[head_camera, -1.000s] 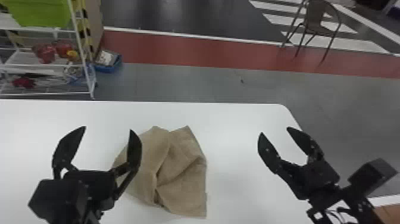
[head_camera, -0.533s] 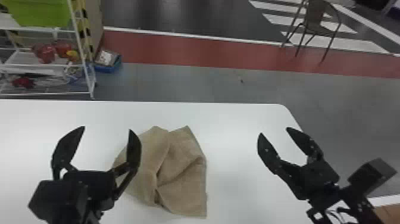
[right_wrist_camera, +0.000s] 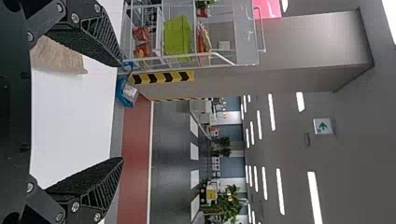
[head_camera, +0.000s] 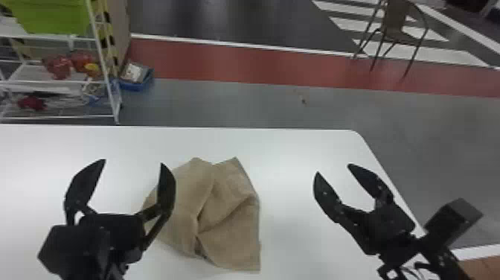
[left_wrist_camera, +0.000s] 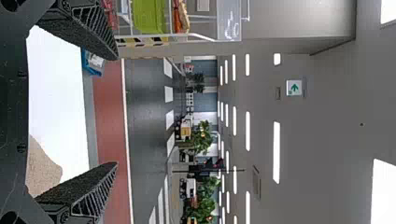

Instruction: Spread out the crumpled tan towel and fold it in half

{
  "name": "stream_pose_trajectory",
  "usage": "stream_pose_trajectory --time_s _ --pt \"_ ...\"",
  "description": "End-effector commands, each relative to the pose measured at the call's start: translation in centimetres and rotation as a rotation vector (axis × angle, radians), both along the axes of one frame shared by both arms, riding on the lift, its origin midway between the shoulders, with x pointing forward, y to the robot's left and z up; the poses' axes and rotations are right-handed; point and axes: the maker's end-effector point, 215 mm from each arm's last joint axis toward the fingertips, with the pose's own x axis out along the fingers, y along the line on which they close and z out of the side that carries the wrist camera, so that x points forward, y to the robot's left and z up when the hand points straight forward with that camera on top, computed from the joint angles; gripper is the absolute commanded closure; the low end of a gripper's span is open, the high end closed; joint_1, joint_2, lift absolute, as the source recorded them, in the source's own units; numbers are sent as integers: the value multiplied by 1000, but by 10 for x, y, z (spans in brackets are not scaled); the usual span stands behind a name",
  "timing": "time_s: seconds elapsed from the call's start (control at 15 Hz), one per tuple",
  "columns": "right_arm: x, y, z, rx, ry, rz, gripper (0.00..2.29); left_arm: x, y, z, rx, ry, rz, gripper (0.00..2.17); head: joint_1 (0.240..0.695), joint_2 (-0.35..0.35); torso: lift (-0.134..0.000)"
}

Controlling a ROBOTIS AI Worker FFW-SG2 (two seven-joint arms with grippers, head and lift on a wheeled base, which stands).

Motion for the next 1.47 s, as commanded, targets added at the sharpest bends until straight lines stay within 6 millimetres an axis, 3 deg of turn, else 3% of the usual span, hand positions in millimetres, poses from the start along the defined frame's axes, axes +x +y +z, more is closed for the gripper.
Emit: stream_pose_trajectory --time_s 0.0,0.2,0.4,0.6,0.8,1.13,1.4 --pt "-3 26 -23 -31 63 58 218 1 3 -2 4 2 8 90 695 -206 -122" --pt "-17 46 -54 -65 179 148 286 1 8 -4 8 7 17 90 695 -150 -122" --pt "-38 74 -70 -106 230 271 286 2 7 -11 13 18 11 90 695 -120 -122" --pt "-48 97 -104 -168 336 308 286 2 4 -17 15 27 5 90 695 -93 -122" --pt "-54 109 -130 -205 428 319 326 2 5 -21 20 33 5 90 695 -69 -122" --pt "-65 135 -151 -196 513 365 346 0 7 -20 17 30 10 90 695 -29 -122" --pt "-78 137 -170 -188 613 376 407 0 7 -18 17 27 9 90 695 -4 -122"
